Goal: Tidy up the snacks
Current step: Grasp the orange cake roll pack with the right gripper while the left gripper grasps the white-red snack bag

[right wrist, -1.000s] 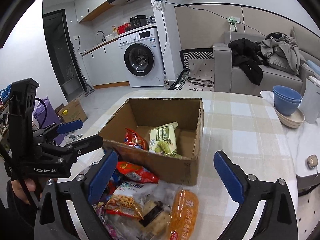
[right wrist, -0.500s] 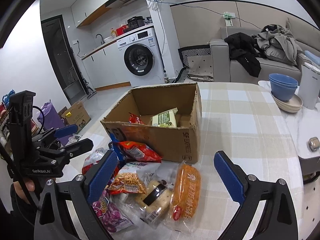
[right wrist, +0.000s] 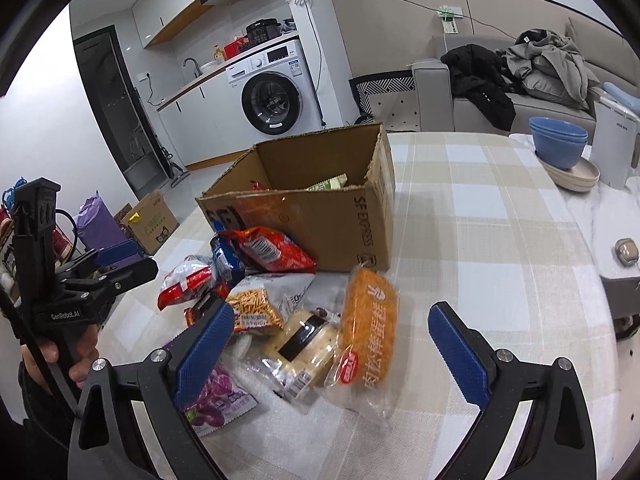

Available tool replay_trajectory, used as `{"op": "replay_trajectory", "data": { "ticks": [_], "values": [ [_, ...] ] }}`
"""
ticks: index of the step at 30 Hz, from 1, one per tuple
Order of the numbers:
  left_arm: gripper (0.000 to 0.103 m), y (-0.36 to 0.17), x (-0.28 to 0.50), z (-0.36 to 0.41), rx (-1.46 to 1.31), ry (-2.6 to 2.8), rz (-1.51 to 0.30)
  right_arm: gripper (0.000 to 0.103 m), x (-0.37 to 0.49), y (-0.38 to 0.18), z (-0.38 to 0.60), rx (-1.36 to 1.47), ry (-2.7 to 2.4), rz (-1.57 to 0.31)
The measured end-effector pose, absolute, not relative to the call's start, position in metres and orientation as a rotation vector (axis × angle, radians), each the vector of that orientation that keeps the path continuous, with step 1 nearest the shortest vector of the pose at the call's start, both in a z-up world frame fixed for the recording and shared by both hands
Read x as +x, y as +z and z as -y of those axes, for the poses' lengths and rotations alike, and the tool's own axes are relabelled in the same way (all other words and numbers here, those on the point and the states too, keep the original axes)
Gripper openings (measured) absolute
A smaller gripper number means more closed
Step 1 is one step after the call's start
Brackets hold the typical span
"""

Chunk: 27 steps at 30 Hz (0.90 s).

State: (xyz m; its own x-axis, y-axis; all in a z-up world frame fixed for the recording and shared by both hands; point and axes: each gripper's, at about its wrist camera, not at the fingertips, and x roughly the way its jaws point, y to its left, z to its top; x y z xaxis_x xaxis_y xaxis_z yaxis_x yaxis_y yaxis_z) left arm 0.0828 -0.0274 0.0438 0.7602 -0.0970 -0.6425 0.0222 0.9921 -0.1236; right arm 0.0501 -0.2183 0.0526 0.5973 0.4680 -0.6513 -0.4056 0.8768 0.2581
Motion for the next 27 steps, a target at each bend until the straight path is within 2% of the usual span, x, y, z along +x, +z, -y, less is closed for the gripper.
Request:
{"op": "replay_trajectory", "data": {
  "ticks": [16, 24, 26, 27],
  "values": [
    [0.102, 0.024, 0.096, 0.026, -0.120, -0.041, -0.751, 0.099, 0.060, 0.015, 0.215, 0.091, 0.501, -0.866],
    [0.102, 0.009, 0.106, 0.023, -0.122, -0.059, -0.782, 0.091, 0.066, 0.004, 0.212, 0.099, 0.511, -0.916],
    [0.102, 0.004, 0.110, 0.023, -0.118, -0.058, -0.790, 0.081, 0.067, 0.001, 0.210, 0.093, 0.509, -0.927],
    [0.102, 0.001, 0.111, 0.022, -0.117, -0.057, -0.794, 0.080, 0.068, -0.001, 0.209, 0.087, 0.503, -0.930]
  ]
}}
